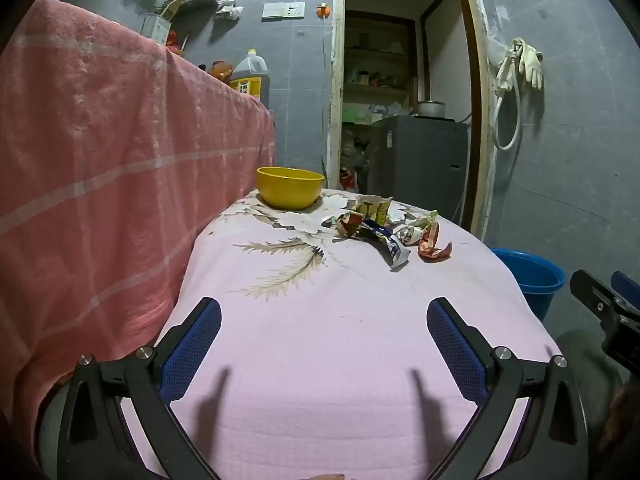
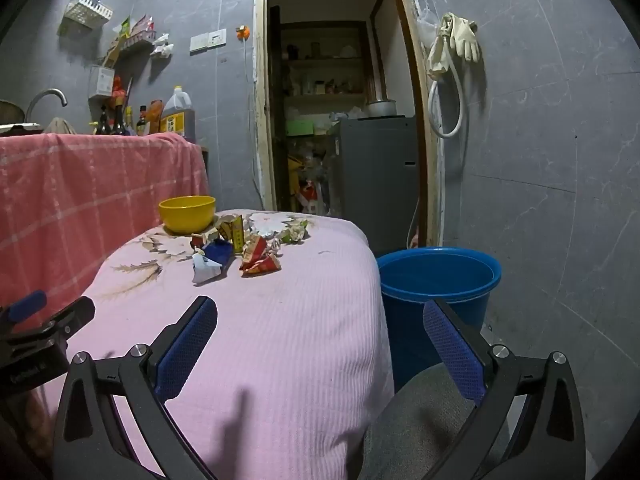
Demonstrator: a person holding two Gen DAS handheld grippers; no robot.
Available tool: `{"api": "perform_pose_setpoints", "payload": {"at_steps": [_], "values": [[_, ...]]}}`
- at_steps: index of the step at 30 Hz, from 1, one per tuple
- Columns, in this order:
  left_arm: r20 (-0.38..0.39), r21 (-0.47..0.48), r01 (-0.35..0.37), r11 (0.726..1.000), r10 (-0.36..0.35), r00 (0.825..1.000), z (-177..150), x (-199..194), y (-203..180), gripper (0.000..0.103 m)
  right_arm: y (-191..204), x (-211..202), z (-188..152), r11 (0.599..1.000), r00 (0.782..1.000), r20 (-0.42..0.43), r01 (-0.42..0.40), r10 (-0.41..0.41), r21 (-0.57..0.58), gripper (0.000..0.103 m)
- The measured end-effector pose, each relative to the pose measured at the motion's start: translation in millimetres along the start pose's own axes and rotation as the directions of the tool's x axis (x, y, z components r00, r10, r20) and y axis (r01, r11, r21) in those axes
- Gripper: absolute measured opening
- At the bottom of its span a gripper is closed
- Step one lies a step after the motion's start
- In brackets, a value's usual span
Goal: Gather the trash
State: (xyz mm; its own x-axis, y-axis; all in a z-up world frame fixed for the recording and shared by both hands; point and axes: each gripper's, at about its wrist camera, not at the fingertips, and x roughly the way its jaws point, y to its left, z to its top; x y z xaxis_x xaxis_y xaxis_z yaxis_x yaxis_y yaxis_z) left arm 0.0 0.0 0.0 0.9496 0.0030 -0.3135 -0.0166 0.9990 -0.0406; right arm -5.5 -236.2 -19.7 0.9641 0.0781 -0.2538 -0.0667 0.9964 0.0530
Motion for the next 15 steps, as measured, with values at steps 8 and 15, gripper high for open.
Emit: {"api": "perform_pose_setpoints", "payload": {"at_steps": [8, 15], "values": [[0.003, 0.0, 0.0, 1.0, 0.0, 1.0, 0.1, -0.3, 0.1, 0.101, 0.1, 0.4, -0.6, 1.0, 1.0, -0.005, 0.0, 0.0, 0.002, 0.103], [0.002, 0.0, 0.001, 1.0, -0.001, 1.0, -0.1, -0.1, -0.1, 0.101, 2.5, -0.6, -1.1, 1.0, 1.0, -0.005, 0.0, 0.0, -0.002, 0.103]]}}
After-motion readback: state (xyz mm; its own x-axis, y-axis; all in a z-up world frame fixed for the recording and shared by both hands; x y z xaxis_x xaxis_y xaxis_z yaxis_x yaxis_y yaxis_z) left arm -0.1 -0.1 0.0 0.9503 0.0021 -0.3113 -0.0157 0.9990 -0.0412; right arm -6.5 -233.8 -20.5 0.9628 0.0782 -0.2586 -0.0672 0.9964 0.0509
